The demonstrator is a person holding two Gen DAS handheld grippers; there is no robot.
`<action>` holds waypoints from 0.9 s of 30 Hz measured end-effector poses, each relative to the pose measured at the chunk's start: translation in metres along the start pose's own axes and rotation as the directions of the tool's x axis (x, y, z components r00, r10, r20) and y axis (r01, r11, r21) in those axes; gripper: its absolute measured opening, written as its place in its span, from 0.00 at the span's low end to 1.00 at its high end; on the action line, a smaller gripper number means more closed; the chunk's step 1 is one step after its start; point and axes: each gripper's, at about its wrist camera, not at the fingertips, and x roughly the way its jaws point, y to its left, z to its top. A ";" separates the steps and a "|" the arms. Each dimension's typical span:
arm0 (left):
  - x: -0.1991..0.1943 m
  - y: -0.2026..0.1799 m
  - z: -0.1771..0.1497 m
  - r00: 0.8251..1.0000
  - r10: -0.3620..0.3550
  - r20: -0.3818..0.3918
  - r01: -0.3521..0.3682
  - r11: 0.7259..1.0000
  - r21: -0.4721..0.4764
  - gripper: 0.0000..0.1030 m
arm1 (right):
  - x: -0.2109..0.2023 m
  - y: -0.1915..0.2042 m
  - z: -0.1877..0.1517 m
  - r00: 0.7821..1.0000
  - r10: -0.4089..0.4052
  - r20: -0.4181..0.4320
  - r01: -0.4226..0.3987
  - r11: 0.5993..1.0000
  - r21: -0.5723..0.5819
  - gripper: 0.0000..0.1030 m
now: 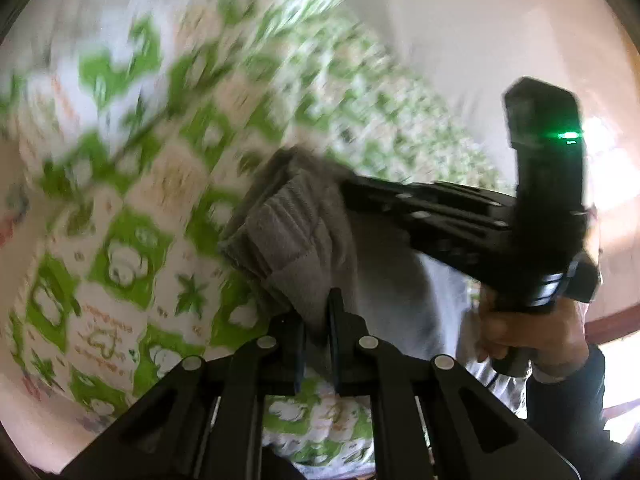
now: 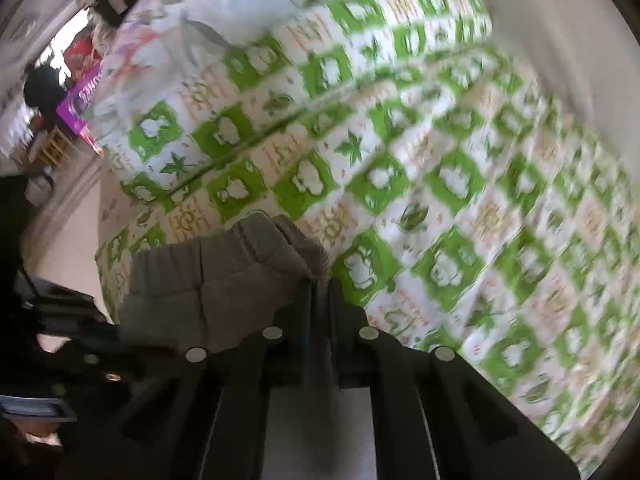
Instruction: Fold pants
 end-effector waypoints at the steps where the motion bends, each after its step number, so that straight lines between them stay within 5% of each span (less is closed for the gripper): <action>1: 0.002 0.003 0.000 1.000 -0.008 -0.008 0.008 1.000 -0.015 0.08 | 0.002 -0.004 -0.002 1.000 0.022 -0.007 -0.022 0.999 0.030 0.09; 7: -0.011 0.009 -0.011 1.000 0.009 0.007 -0.009 1.000 -0.017 0.15 | -0.045 -0.015 -0.031 0.995 0.078 0.062 -0.087 0.985 0.149 0.10; 15: -0.017 -0.003 -0.025 1.000 0.014 0.008 -0.014 0.999 0.046 0.28 | -0.118 -0.005 -0.152 0.988 0.046 0.148 -0.081 0.967 0.240 0.15; 20: -0.011 -0.017 -0.029 0.999 0.039 0.012 -0.040 0.994 0.100 0.26 | -0.133 0.011 -0.223 0.988 -0.093 0.126 0.052 0.954 0.296 0.15; 27: -0.034 -0.057 -0.048 0.990 0.087 0.106 -0.111 0.963 0.246 0.25 | -0.165 -0.015 -0.305 0.969 -0.204 0.142 0.103 0.849 0.518 0.15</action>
